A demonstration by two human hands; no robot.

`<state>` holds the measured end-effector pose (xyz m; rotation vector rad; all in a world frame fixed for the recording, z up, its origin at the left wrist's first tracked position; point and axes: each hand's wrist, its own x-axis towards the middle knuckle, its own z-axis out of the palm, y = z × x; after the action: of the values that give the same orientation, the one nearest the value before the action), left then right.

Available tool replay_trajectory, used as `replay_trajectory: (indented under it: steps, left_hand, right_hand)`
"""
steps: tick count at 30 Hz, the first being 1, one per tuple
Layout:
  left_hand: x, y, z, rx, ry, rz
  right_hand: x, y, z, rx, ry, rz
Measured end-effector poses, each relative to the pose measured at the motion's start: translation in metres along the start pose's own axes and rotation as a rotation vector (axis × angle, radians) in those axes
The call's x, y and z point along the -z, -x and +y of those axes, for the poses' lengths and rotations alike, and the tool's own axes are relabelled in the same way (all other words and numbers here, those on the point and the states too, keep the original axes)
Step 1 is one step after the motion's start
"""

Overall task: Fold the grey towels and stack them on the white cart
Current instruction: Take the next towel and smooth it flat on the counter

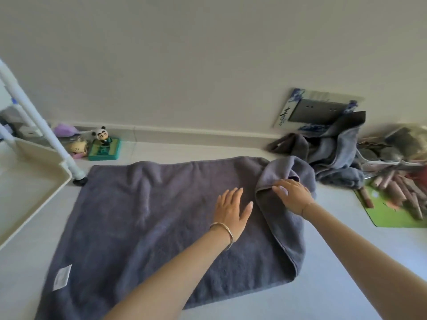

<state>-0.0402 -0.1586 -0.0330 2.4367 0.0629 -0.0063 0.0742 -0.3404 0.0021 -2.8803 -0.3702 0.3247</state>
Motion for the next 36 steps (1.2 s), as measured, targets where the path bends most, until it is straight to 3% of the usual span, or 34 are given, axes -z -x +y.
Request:
replay_trajectory:
  steps: [4, 7, 11, 14, 16, 19, 22, 25, 27, 31, 36]
  left_hand:
    - [-0.029, -0.02, 0.036, 0.122, 0.342, -0.06]
    - [-0.042, -0.036, 0.05, 0.224, 0.464, -0.087]
    - [-0.049, -0.063, 0.065, 0.346, 0.499, -0.011]
    - [-0.051, -0.076, 0.071, 0.336, 0.325, 0.084]
    - [-0.051, -0.08, 0.075, 0.31, 0.294, 0.131]
    - [-0.051, -0.08, 0.081, 0.262, 0.288, 0.178]
    - [-0.053, -0.079, 0.088, 0.272, 0.315, 0.21]
    - [-0.052, -0.073, 0.094, 0.259, 0.373, 0.205]
    - [-0.047, -0.07, 0.102, 0.232, 0.436, 0.213]
    - [-0.021, -0.067, 0.143, 0.136, 0.583, 0.259]
    - [-0.013, -0.065, 0.216, -0.075, 0.659, 0.091]
  right_hand:
    - [-0.011, 0.027, 0.027, 0.003, -0.192, -0.162]
    - [-0.018, 0.035, 0.033, 0.049, -0.313, -0.234]
    - [-0.013, 0.045, 0.043, 0.017, -0.477, -0.379]
    - [-0.005, 0.054, 0.058, -0.029, -0.687, -0.461]
    - [-0.003, 0.049, 0.073, -0.162, -0.89, -0.365]
    - [-0.002, 0.033, 0.102, -0.597, -1.18, -0.186]
    - [-0.002, 0.011, 0.125, -0.775, -1.42, -0.265]
    - [-0.001, -0.01, 0.128, -0.75, -1.643, -0.29]
    - [0.008, -0.019, 0.125, -0.67, -1.6, -0.234]
    - [0.071, -0.027, 0.136, -0.306, -1.54, -0.124]
    - [0.183, 0.015, 0.177, 0.064, -1.586, -0.03]
